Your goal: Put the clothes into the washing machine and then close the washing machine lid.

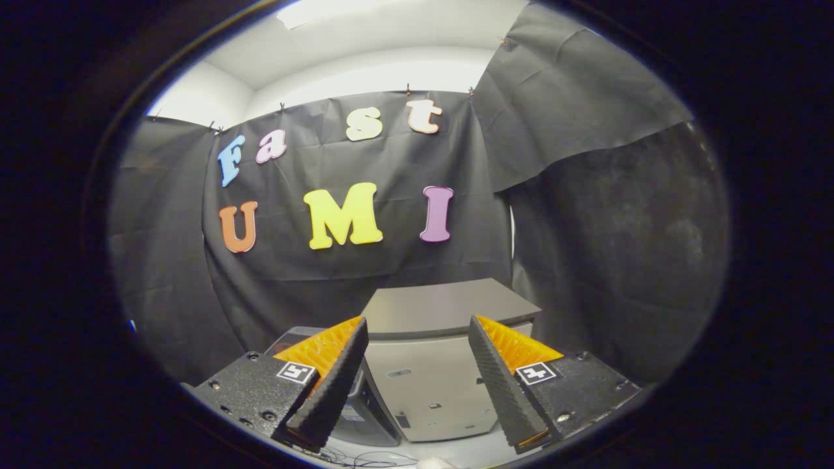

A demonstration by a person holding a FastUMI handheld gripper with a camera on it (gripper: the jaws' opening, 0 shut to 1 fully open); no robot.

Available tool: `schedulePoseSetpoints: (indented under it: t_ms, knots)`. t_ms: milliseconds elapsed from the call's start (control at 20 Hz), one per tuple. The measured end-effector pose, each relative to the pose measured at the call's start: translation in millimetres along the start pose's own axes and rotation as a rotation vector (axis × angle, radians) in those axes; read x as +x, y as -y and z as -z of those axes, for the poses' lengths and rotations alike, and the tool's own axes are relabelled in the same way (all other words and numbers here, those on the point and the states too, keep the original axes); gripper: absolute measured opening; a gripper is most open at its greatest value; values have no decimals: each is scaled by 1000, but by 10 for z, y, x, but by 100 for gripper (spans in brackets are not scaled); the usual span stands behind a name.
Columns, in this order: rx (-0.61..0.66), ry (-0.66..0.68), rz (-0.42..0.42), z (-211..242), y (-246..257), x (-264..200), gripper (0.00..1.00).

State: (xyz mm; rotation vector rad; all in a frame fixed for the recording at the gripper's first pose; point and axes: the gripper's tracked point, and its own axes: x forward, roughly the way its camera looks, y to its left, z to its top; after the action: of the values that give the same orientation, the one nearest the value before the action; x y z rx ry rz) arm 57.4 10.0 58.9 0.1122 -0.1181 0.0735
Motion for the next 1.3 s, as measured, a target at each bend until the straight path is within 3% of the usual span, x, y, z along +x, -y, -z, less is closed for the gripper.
schedulePoseSetpoints:
  t_ms: [250, 500, 1300]
  knots:
    - [-53, -27, 21, 254, 457, -305, 97]
    - [-21, -66, 28, 485, 709, -455, 97]
    - [-47, -104, -6, 722, 825, -520, 97]
